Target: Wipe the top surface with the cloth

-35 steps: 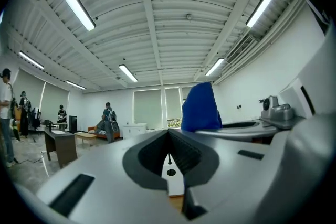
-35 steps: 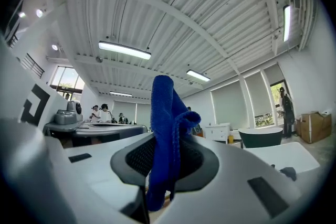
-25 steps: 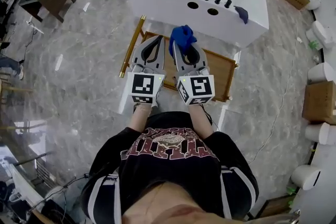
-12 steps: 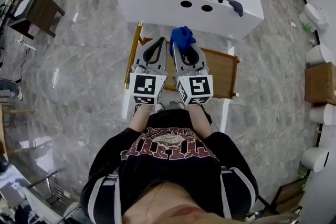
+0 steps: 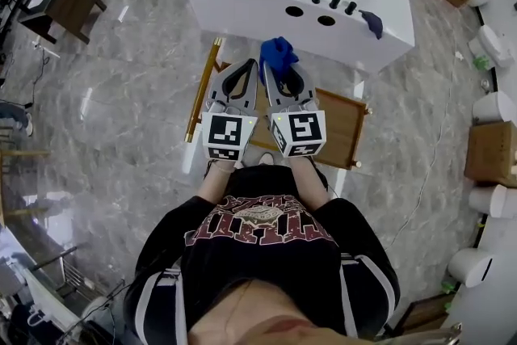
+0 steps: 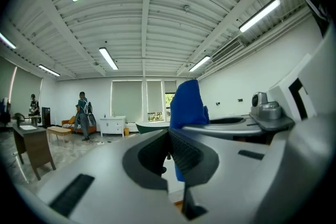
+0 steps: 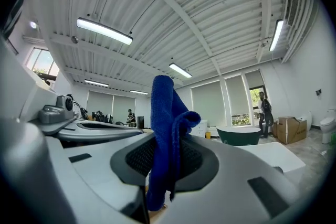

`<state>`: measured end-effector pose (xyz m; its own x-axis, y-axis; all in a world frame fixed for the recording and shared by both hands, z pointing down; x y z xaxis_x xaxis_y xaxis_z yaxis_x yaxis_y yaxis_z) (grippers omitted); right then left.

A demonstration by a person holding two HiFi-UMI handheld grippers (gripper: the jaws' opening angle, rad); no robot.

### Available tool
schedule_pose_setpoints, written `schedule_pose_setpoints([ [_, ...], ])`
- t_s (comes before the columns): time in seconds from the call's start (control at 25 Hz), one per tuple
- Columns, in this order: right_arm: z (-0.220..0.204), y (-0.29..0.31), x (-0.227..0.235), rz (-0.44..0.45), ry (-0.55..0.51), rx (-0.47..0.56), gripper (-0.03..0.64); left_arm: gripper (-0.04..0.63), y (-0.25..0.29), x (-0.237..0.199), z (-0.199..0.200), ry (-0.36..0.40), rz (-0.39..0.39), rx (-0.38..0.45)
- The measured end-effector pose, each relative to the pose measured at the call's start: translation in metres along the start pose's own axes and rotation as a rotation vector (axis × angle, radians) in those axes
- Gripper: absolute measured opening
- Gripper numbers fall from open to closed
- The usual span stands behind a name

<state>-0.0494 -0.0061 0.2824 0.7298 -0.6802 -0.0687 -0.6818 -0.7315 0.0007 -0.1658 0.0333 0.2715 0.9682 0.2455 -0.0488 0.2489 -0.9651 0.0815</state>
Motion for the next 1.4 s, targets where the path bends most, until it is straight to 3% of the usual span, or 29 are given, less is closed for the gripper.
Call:
schedule_pose_setpoints([
  [0.36,-0.024,0.022,0.011,-0.012,0.021,-0.075,0.086,0.046,0.021,-0.026,-0.022,-0.038,0.006,-0.075],
  [0.6,-0.035,0.046,0.012,-0.124,0.046,-0.107,0.086,0.047,0.038,-0.061,-0.03,-0.038,-0.062,-0.101],
  [0.88,-0.045,0.09,-0.021,-0.21,0.055,-0.16,0.086,0.046,0.051,-0.109,-0.04,-0.032,-0.175,-0.148],
  [1.4,-0.125,0.145,-0.062,-0.243,0.143,-0.323,0.086,0.048,0.047,-0.178,-0.12,-0.108,-0.25,-0.298],
])
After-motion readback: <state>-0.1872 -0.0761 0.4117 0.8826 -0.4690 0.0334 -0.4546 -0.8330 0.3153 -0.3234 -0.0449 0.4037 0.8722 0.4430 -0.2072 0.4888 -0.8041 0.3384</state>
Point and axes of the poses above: the fingertips, and each gripper's own axes: y forward along the fingers, x to its right, z out of its top, the point moved 9 cm from there along -y, backward along the fingers, and after that the axes turned 6 degrees about -y, right-handed, at the moved point
